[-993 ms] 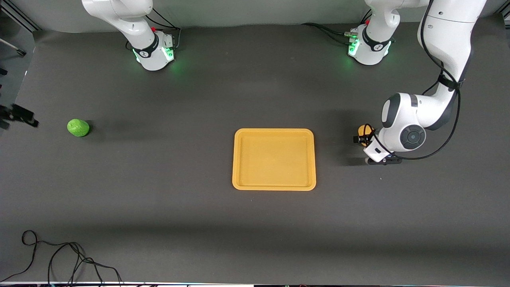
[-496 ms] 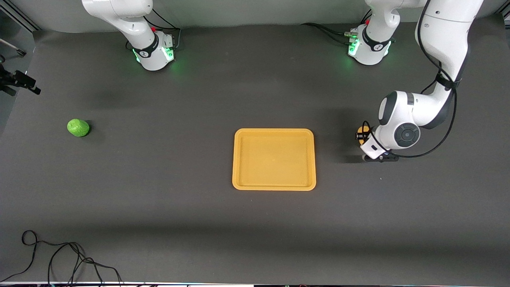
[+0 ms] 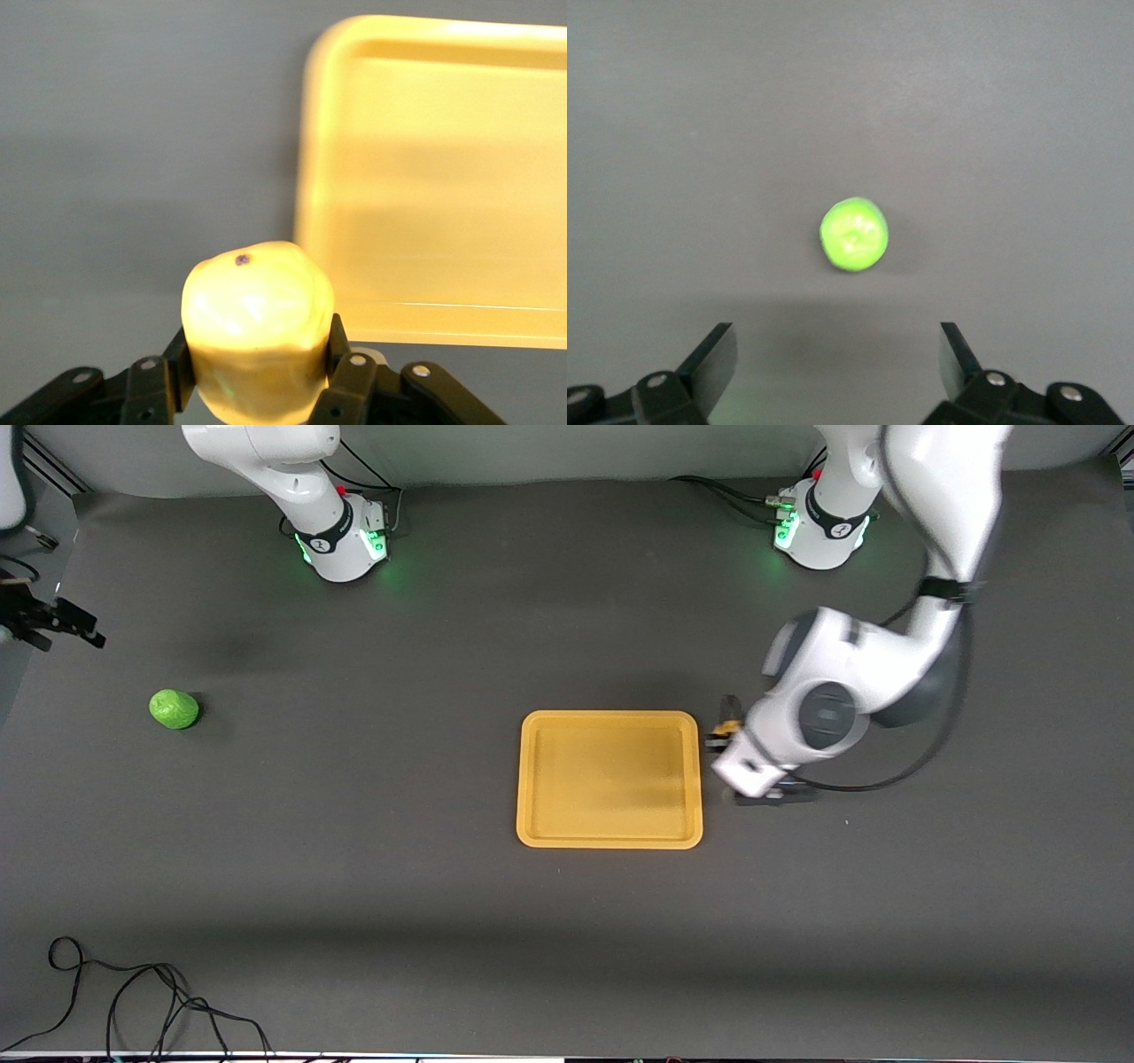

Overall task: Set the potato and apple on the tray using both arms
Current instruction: 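Carry the potato onto the tray while the right gripper reaches the apple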

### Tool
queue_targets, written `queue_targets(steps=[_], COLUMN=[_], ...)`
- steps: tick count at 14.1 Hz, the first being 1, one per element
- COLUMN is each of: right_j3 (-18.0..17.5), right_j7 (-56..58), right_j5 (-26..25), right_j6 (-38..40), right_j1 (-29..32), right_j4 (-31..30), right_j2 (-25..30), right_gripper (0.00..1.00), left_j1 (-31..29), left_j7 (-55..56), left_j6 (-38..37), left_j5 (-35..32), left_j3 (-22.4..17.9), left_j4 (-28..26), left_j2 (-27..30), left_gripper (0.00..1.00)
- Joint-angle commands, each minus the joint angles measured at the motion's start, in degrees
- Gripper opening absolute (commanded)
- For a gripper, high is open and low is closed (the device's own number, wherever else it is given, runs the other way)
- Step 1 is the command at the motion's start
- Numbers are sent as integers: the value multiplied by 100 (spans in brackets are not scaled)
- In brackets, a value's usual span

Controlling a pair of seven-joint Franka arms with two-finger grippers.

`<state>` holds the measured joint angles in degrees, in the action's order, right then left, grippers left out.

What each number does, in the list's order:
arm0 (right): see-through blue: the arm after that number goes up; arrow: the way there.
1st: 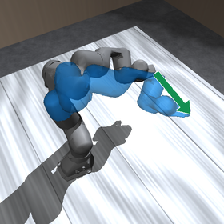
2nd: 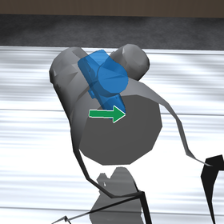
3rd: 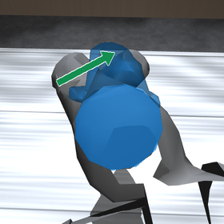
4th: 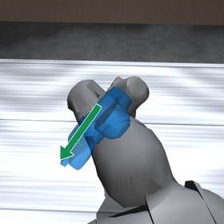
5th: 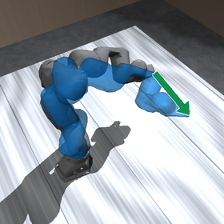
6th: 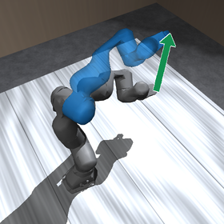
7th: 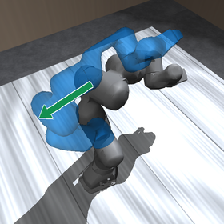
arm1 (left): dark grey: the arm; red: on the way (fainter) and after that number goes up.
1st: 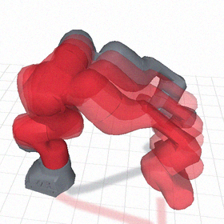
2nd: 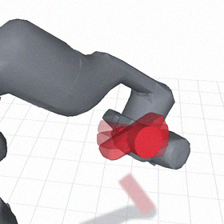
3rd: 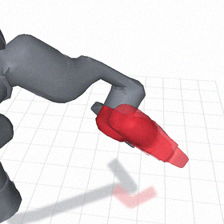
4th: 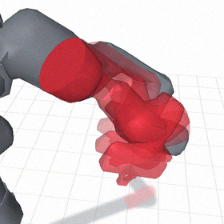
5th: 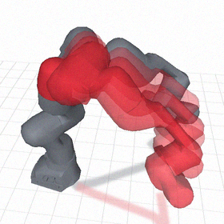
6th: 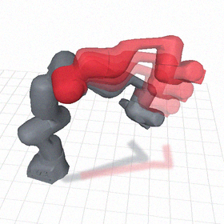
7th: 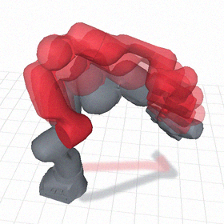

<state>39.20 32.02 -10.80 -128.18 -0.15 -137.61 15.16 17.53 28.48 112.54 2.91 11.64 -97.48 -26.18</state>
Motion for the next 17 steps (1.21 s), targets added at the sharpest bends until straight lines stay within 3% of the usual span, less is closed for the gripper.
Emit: queue_targets(steps=[1, 4, 6, 8, 9, 12, 15, 17], right_j3=[228, 246, 237, 159, 115, 62, 44, 27], right_j7=[216, 409, 1136, 1962, 2262, 2948, 3205, 3319], right_j5=[-45, 375, 1391, 2412, 2851, 3934, 4428, 4578], right_j6=[-951, -1770, -2052, -2377, -2544, -2686, -2695, -2695], right_j1=[-47, -38, -56, -64, -82, -310, -460, -460], right_j4=[-292, -468, -460, -442, -433, -425, -354, -293], right_j2=[-617, -1373, -1926, -2471, -2709, -3106, -3370, -3476], right_gripper=[100, 100, 100, 100, 100, 100, 100, 100], left_j1=[336, 417, 418, 426, 435, 453, 366, 85], left_j7=[0, 17, 17, 26, 35, 79, 70, -9], left_j6=[538, 663, 541, 576, 585, 410, -37, -835], left_j5=[-53, -422, -467, -467, -467, -476, -563, -581], left_j3=[-22, -22, -22, -22, -22, -31, -92, -145], left_j4=[634, 660, 652, 660, 660, 669, 696, 696], left_j2=[-949, -1301, -1329, -1329, -1329, -1267, -1084, -531], left_gripper=[21, 21, 29, 94, 100, 100, 100, 100])
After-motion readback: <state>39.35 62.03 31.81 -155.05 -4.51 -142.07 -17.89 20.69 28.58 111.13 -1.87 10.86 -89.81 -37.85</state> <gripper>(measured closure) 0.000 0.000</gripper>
